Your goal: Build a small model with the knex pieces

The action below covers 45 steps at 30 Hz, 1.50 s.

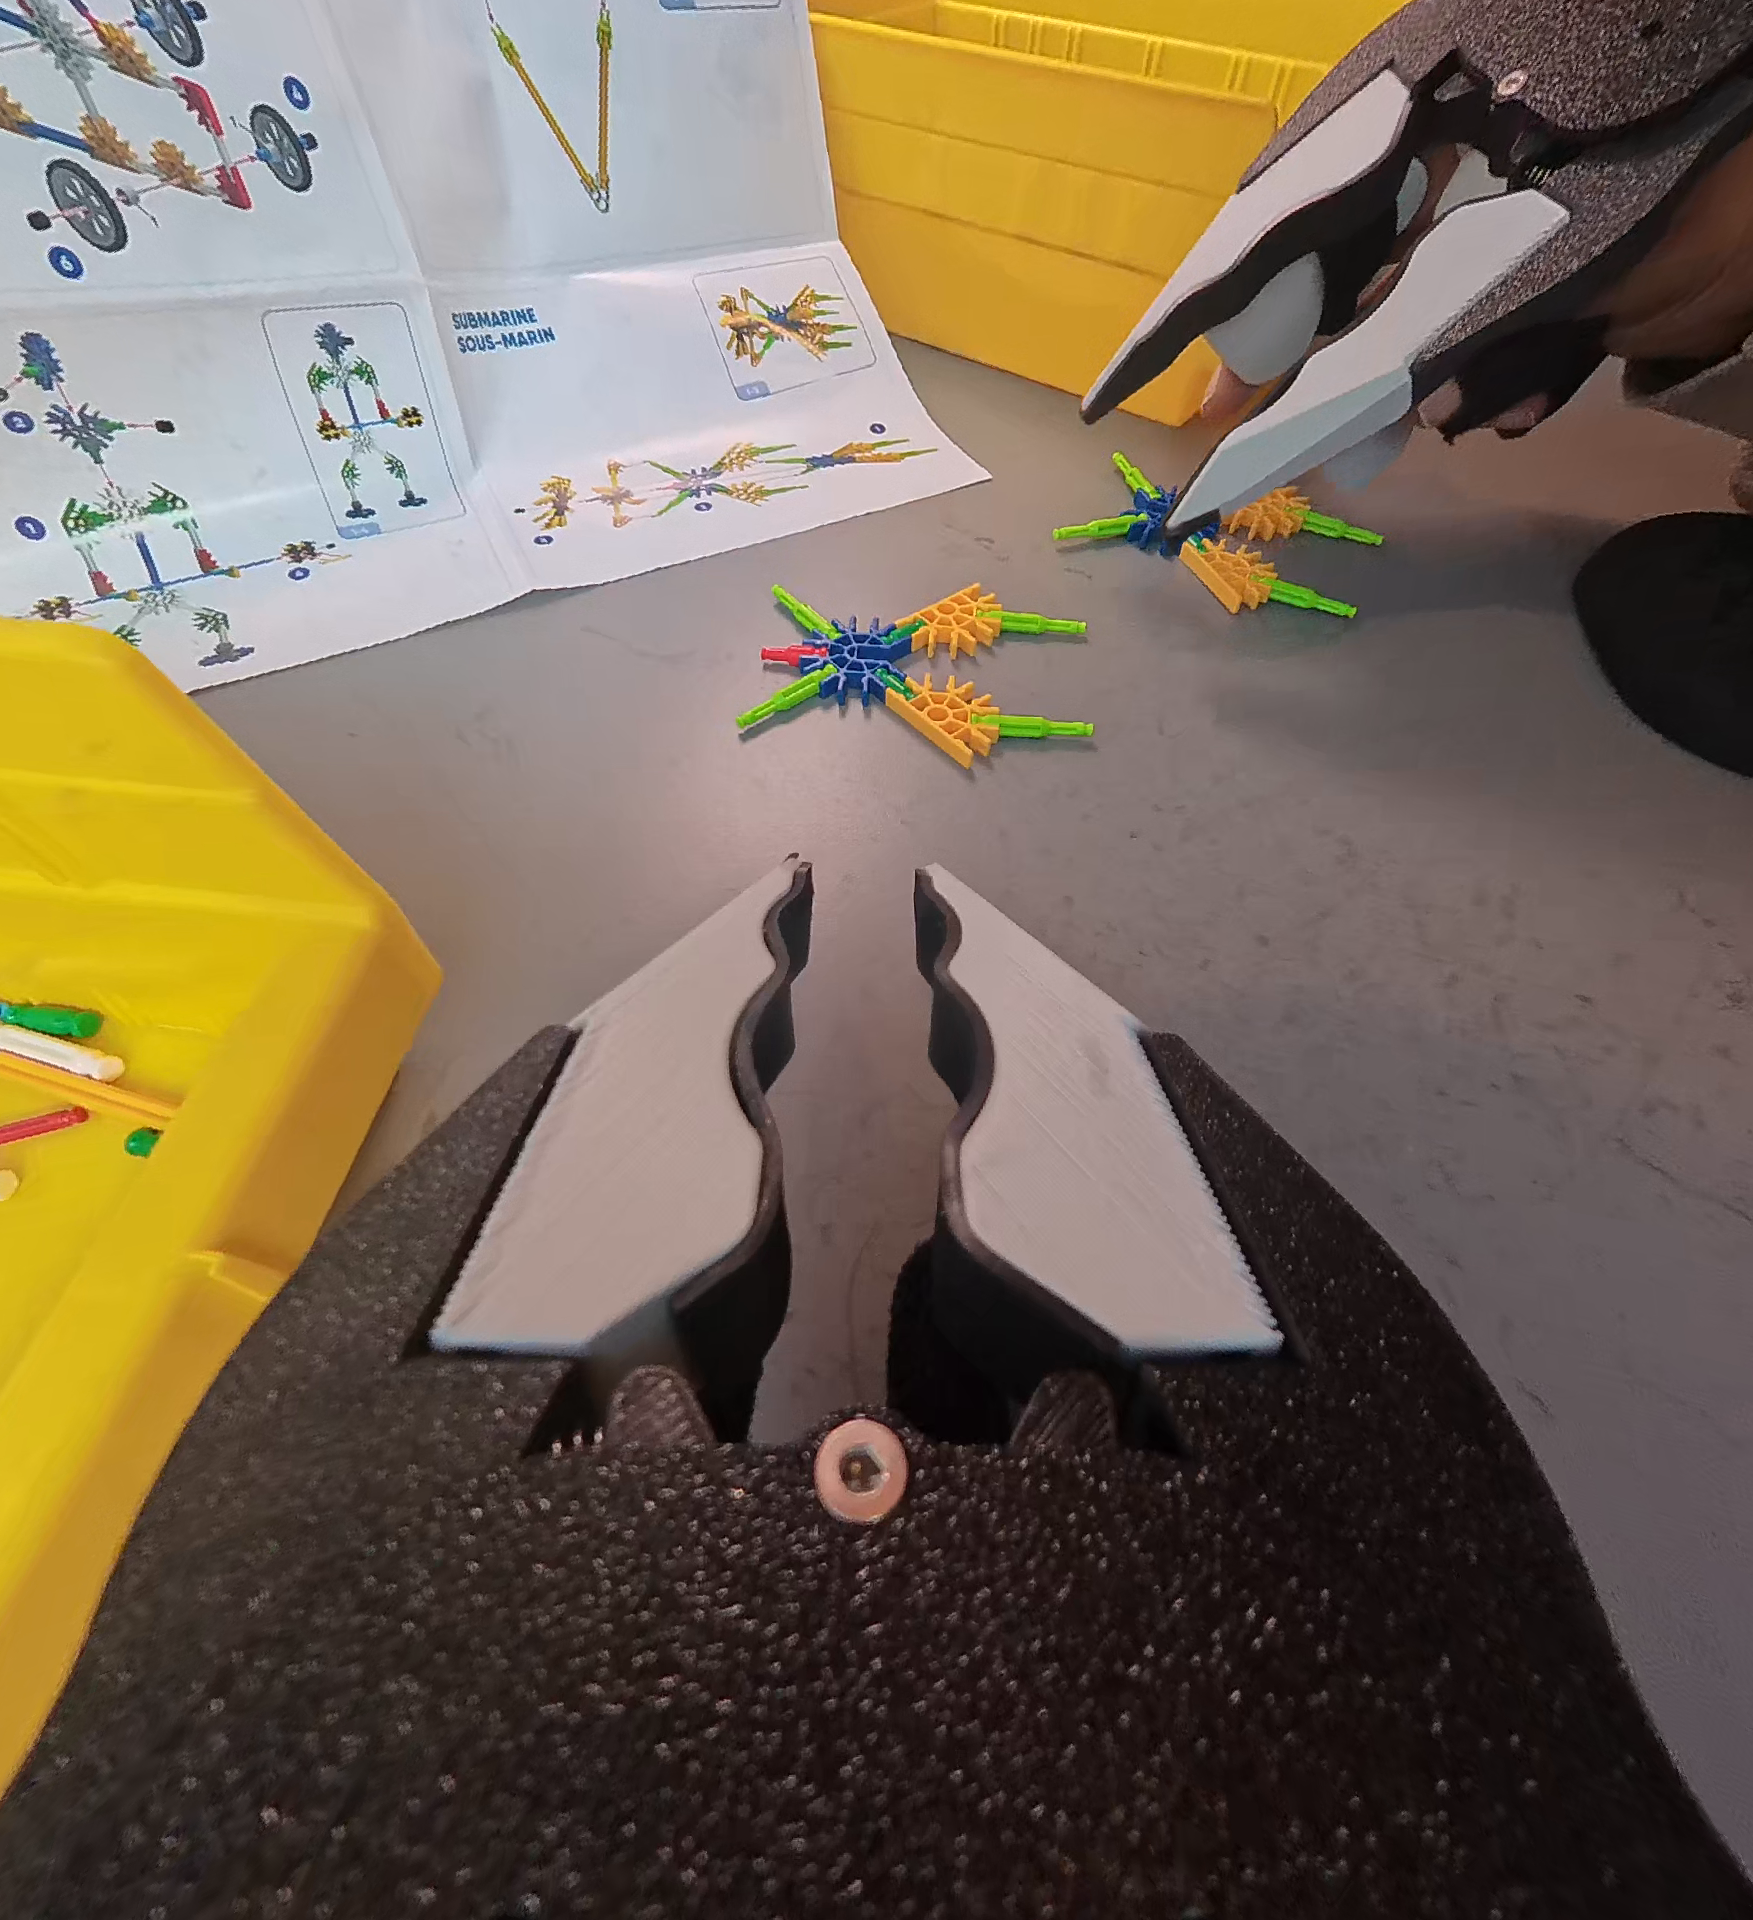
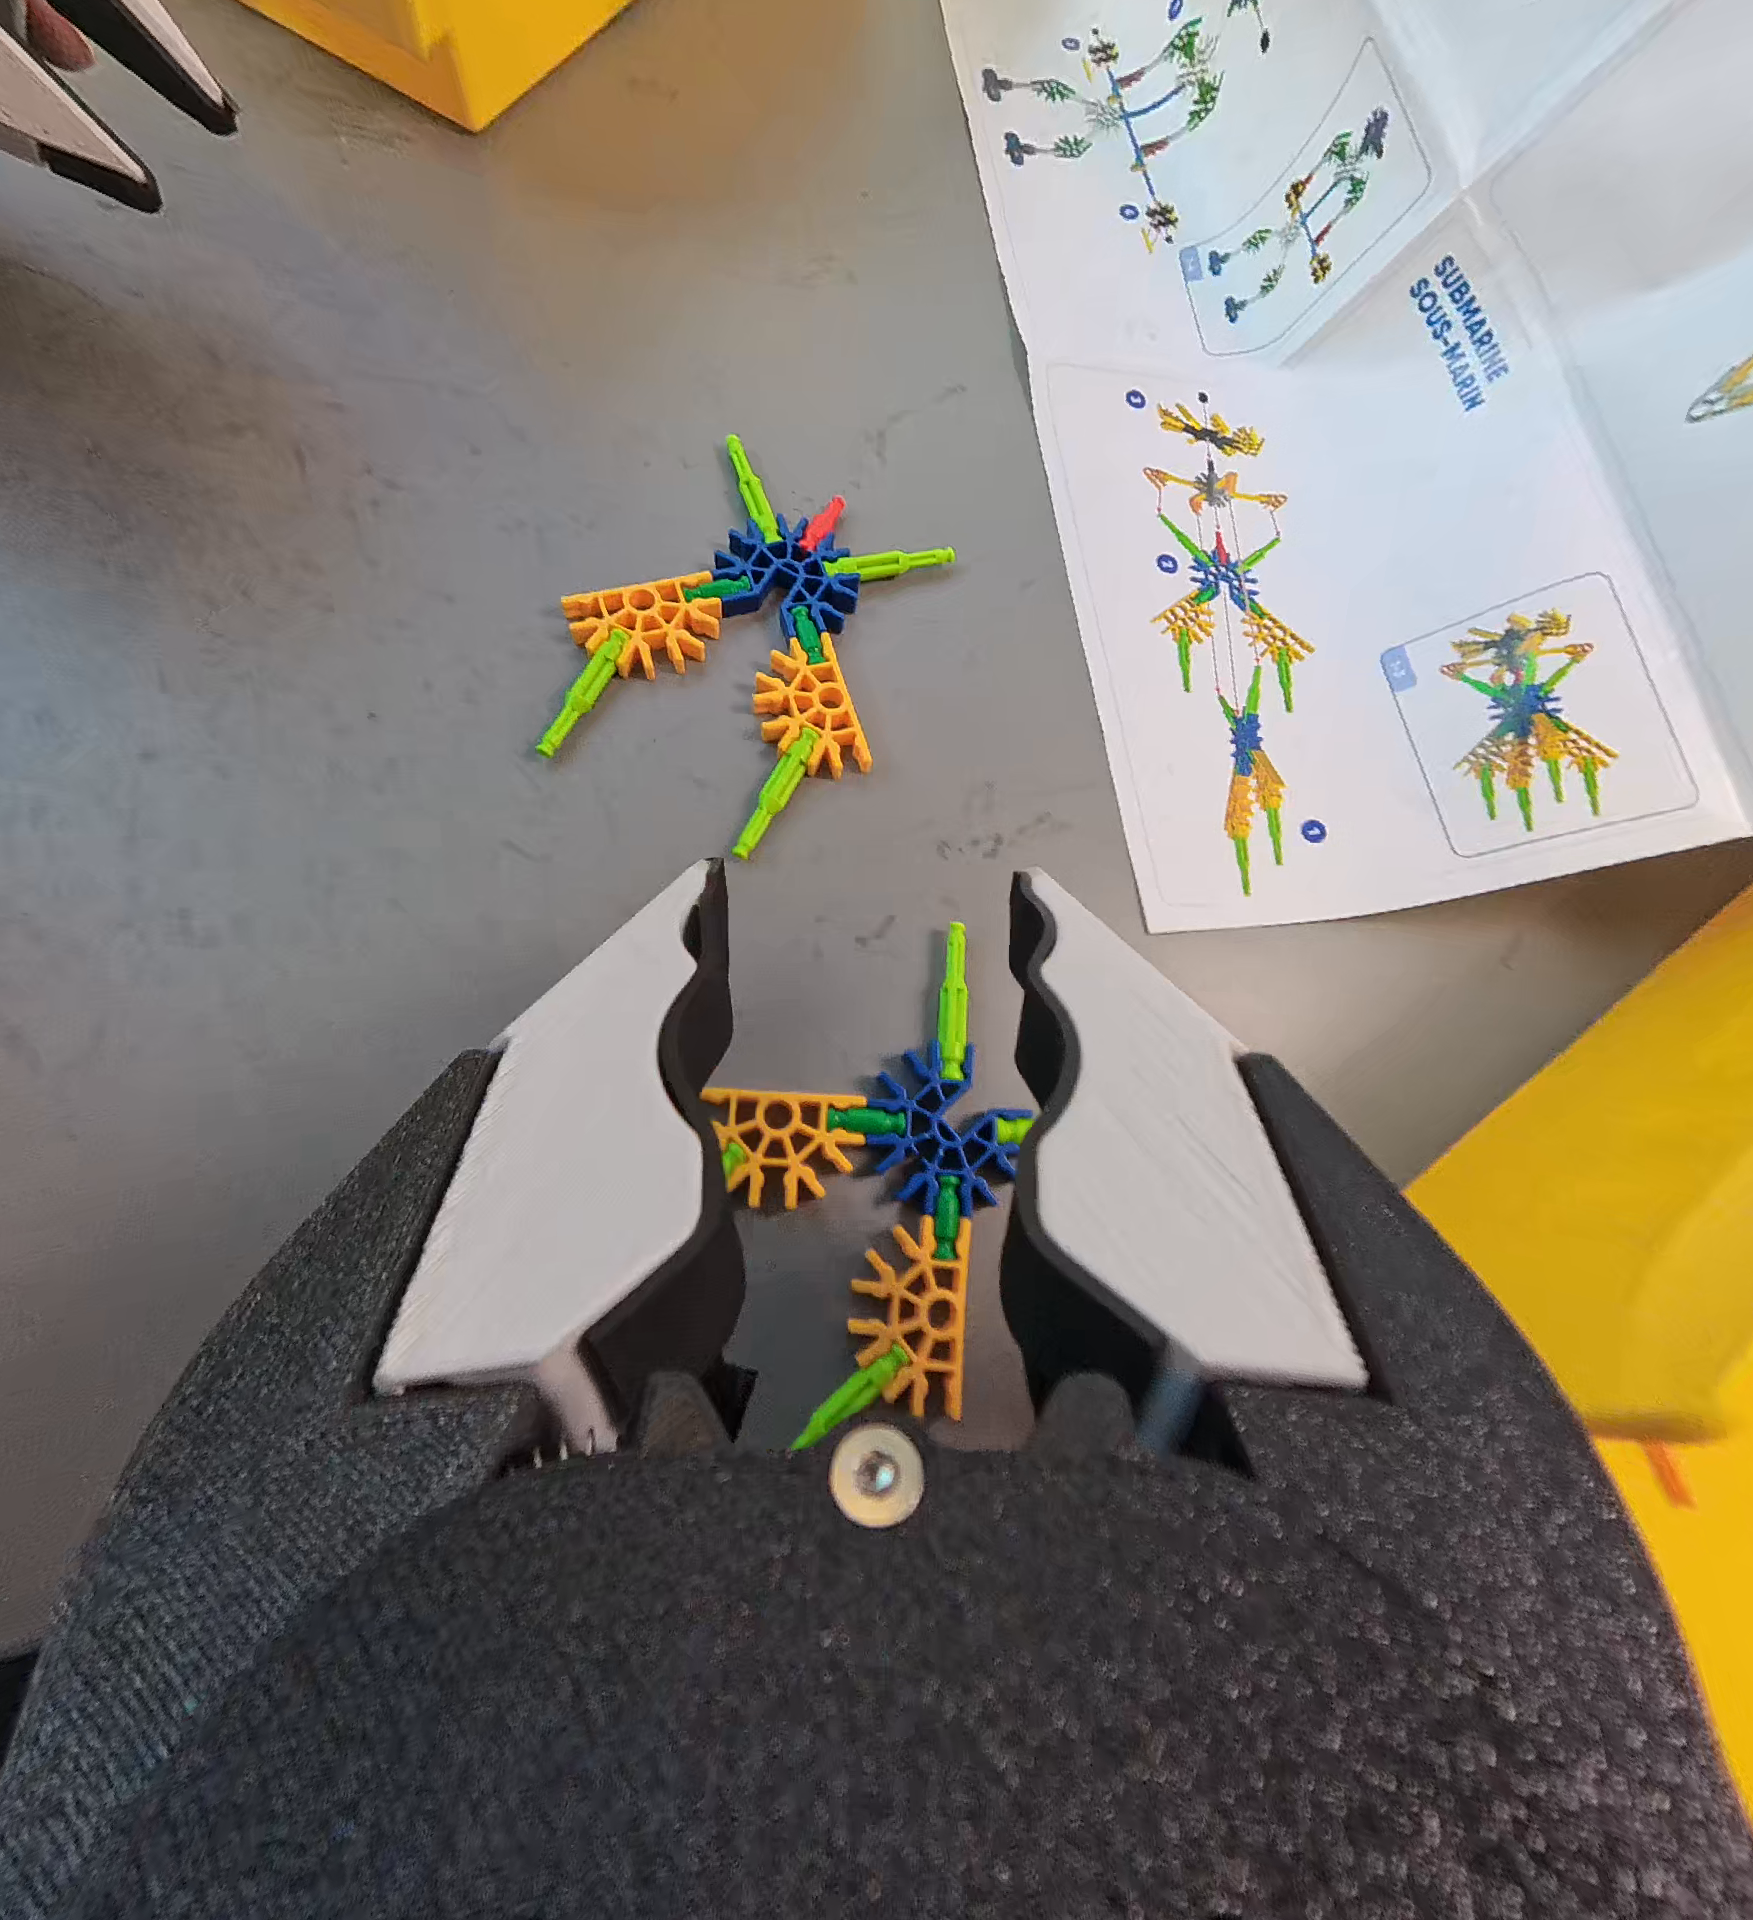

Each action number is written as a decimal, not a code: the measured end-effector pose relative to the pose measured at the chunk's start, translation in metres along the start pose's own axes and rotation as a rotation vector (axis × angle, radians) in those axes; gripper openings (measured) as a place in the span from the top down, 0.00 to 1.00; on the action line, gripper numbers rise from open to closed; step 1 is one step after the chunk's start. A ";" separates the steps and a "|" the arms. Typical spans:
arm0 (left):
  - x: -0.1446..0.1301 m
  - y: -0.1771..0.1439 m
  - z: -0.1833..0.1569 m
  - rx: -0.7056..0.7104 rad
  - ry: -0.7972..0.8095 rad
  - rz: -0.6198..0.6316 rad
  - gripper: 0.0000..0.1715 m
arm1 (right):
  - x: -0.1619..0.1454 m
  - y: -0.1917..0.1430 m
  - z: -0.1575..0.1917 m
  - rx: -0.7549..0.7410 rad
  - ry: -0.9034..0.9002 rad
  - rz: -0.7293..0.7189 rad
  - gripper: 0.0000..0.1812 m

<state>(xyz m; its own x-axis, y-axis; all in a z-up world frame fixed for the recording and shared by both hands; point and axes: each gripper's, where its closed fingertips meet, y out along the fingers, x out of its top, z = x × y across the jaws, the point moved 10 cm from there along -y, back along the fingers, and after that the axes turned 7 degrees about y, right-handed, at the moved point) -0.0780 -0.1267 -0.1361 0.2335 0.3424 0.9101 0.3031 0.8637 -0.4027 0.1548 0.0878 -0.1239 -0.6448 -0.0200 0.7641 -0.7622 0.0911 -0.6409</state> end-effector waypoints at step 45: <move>0.001 -0.005 0.001 0.029 -0.031 -0.003 0.81 | 0.012 0.025 0.007 -0.168 -0.007 -0.133 0.82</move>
<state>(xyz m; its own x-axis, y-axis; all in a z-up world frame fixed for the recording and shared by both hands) -0.0804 -0.1308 -0.1330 0.2035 0.3511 0.9140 0.2767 0.8748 -0.3976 0.1279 0.0834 -0.1312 -0.5401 -0.0497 0.8402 -0.8208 0.2516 -0.5128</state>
